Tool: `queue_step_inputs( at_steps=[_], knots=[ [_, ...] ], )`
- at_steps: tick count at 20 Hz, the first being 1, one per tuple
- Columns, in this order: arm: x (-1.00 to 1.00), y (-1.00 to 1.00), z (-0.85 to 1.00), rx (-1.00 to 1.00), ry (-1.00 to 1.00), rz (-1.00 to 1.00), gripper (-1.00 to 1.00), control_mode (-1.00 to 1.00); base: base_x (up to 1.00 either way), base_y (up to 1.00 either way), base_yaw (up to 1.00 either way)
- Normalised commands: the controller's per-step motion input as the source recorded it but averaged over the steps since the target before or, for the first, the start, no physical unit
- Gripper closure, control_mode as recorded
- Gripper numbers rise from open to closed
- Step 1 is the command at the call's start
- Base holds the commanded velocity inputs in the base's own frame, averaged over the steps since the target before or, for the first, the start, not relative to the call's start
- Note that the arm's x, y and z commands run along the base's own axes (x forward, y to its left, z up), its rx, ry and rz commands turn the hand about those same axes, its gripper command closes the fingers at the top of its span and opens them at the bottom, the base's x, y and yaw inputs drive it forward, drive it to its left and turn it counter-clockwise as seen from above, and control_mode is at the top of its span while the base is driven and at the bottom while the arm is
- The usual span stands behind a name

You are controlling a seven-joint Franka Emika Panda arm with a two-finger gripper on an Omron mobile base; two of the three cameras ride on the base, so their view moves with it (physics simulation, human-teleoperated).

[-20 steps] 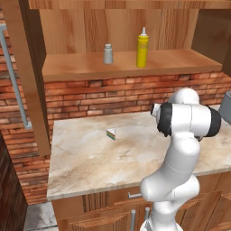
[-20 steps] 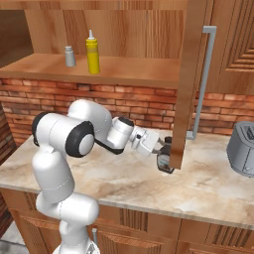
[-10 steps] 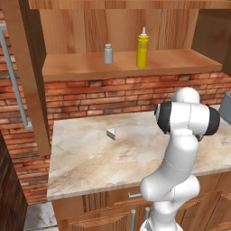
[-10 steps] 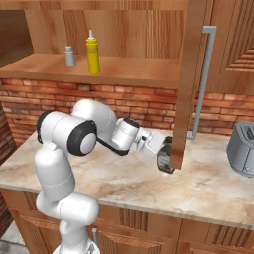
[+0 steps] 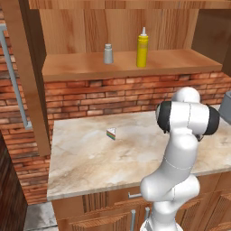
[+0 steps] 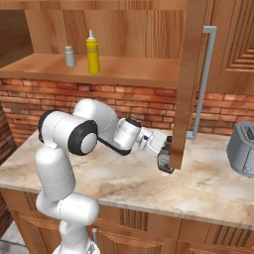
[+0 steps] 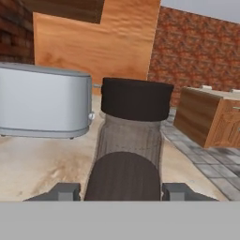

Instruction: There are various items on the counter. Only move the condiments/shakers into the cabinet.

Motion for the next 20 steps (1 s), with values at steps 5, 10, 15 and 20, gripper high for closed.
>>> queue_step_inputs(
  at_steps=[5, 10, 15, 20],
  knots=[
    [-0.02, 0.0, 0.06, 0.0, 0.0, 0.0, 1.0, -1.0, 0.0, 0.0, 0.0],
    [-0.25, 0.0, 0.66, 0.0, -0.06, 0.01, 1.0, -1.0, 0.0, 0.0, 0.0],
    [-0.39, 0.05, 0.99, -0.01, -0.16, 0.08, 1.0, -1.0, 0.0, 0.0, 0.0],
    [-0.37, 0.19, 1.0, -0.03, -0.07, 0.23, 1.0, -1.0, 0.0, 0.0, 0.0]
  ],
)
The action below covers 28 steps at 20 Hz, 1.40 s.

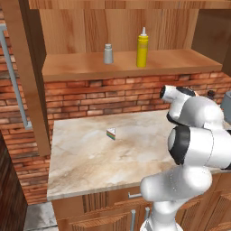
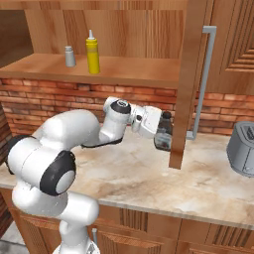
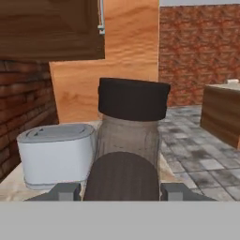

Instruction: There are various items on the counter. Only move the condiments/shakers into the cabinet.

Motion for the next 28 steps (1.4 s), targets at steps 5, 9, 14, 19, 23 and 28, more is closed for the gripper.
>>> queue_step_inputs(
  at_steps=[5, 9, 14, 19, 23, 28],
  knots=[
    [-0.53, 0.44, 0.87, -0.09, 0.01, 0.46, 1.0, -1.0, 0.0, 0.0, 0.0],
    [-0.4, 0.47, 0.64, -0.1, 0.07, 0.48, 1.0, -1.0, 0.0, 0.0, 0.0],
    [-0.22, 0.38, 0.74, -0.04, 0.14, 0.47, 1.0, -1.0, 0.0, 0.0, 0.0],
    [-0.47, 0.29, 0.65, -0.01, 0.1, 0.59, 1.0, -1.0, 0.0, 0.0, 0.0],
    [-0.07, 0.26, 0.72, 0.0, 0.14, 0.56, 1.0, -1.0, 0.0, 0.0, 0.0],
    [0.0, 0.11, 0.85, 0.03, 0.03, 0.41, 1.0, -1.0, 0.0, 0.0, 0.0]
  ],
)
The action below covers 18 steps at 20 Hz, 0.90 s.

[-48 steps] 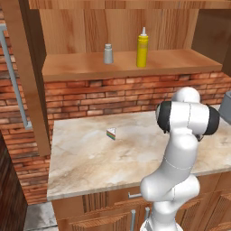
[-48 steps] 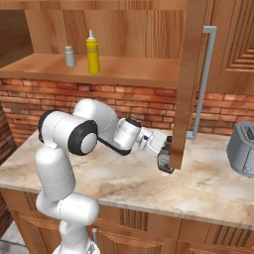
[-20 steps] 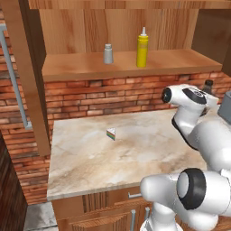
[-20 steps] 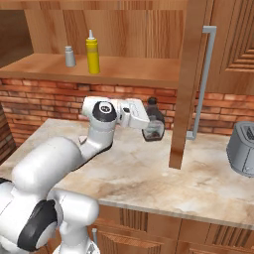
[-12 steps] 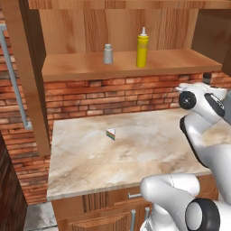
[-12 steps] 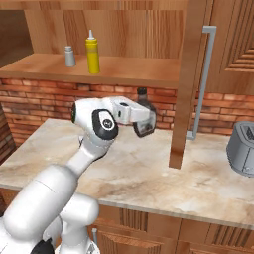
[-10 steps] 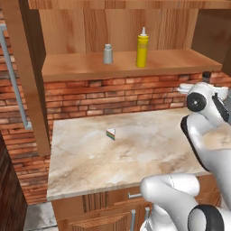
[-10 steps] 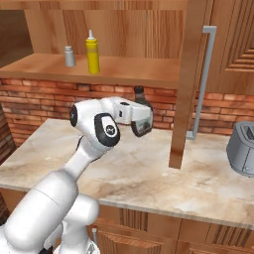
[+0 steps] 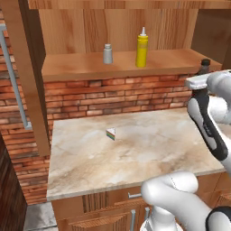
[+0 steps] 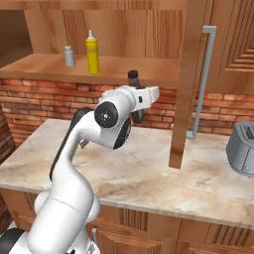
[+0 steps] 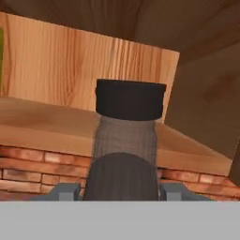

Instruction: There are various items on the counter. Only move the condiments/shakers into the cabinet.

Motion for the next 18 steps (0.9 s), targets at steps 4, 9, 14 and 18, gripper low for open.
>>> queue_step_inputs(
  at_steps=[4, 9, 14, 18],
  knots=[
    [0.01, 0.0, 0.83, 0.18, -0.06, 0.21, 1.0, -1.0, 0.0, 0.0, 0.0],
    [0.02, -0.01, 0.46, 0.08, -0.1, 0.09, 1.0, -1.0, 0.0, 0.0, 0.0],
    [0.19, 0.11, 0.04, -0.01, -0.19, 0.03, 1.0, -1.0, 0.0, 0.0, 0.0],
    [0.28, 0.42, 0.03, -0.03, -0.19, 0.04, 1.0, -1.0, 0.0, 0.0, 0.0]
  ],
)
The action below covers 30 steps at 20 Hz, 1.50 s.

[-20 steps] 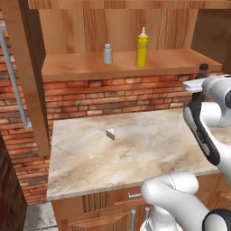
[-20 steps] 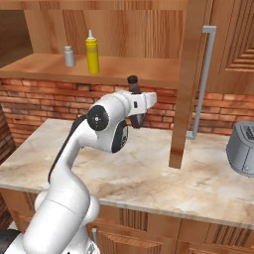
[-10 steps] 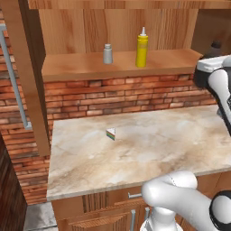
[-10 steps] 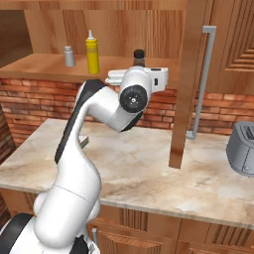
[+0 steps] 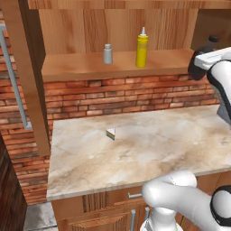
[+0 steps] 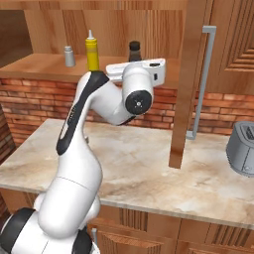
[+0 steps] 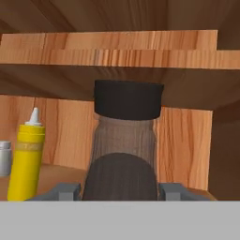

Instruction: There are various items on the counter. Only move the condiments/shakers into the cabinet.

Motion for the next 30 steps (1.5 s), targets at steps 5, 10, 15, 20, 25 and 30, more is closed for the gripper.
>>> queue_step_inputs(
  at_steps=[5, 10, 15, 20, 25, 30],
  knots=[
    [0.45, 0.4, 0.35, 0.0, -0.04, 0.0, 1.0, -1.0, 0.0, 0.0, 0.0],
    [0.66, 0.32, 0.37, 0.0, 0.0, 0.0, 1.0, -1.0, 0.0, 0.0, 0.0],
    [0.66, 0.02, 0.01, 0.0, 0.13, 0.0, 1.0, -1.0, 0.0, 0.0, 0.0],
    [0.41, 0.0, -0.04, 0.0, 0.06, 0.0, 1.0, -1.0, 0.0, 0.0, 0.0],
    [0.45, 0.0, -0.09, 0.0, 0.04, 0.0, 1.0, -1.0, 0.0, 0.0, 0.0],
    [0.33, 0.0, -0.13, 0.0, 0.0, 0.0, 1.0, -1.0, 0.0, 0.0, 0.0]
  ],
)
